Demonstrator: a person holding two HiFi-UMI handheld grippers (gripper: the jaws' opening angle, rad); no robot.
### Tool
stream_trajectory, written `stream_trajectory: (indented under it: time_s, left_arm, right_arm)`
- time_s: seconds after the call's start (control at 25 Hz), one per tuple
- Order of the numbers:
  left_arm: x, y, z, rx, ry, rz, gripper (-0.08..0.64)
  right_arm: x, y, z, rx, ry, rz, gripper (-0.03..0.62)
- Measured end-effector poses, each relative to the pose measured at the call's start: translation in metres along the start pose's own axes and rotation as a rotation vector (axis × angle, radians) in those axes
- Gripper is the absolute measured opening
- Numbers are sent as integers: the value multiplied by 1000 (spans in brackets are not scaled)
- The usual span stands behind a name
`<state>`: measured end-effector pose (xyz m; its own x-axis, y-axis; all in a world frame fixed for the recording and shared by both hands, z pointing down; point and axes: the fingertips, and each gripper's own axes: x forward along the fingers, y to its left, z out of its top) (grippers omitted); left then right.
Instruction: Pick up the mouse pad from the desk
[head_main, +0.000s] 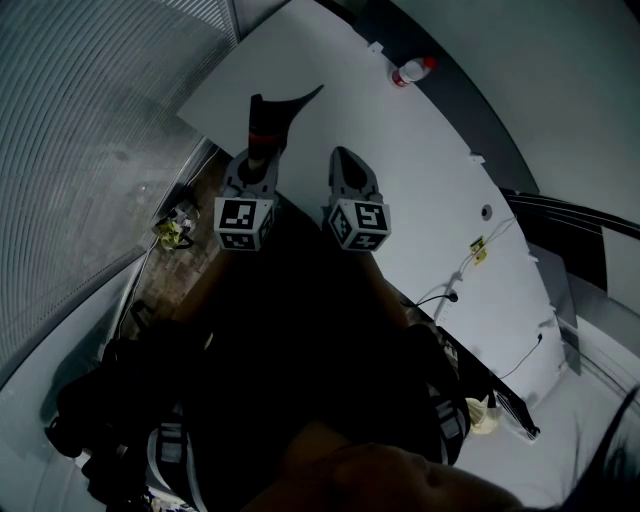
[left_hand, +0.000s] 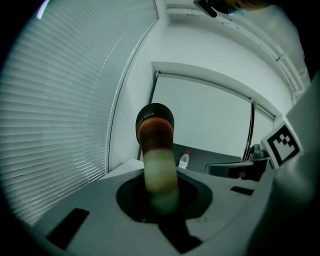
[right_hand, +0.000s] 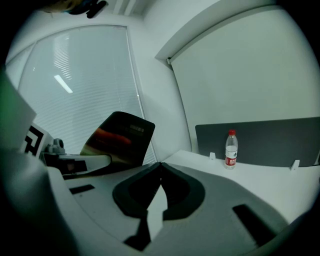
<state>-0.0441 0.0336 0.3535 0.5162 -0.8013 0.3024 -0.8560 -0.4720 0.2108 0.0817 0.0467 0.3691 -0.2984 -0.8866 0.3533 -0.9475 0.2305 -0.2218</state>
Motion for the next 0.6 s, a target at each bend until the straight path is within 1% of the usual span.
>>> stream_trajectory:
  time_s: [0.6]
  left_arm:
    - [-2,0,2,0,1,5,28]
  right_arm:
    - [-4,0,1,-4,-4,5,0]
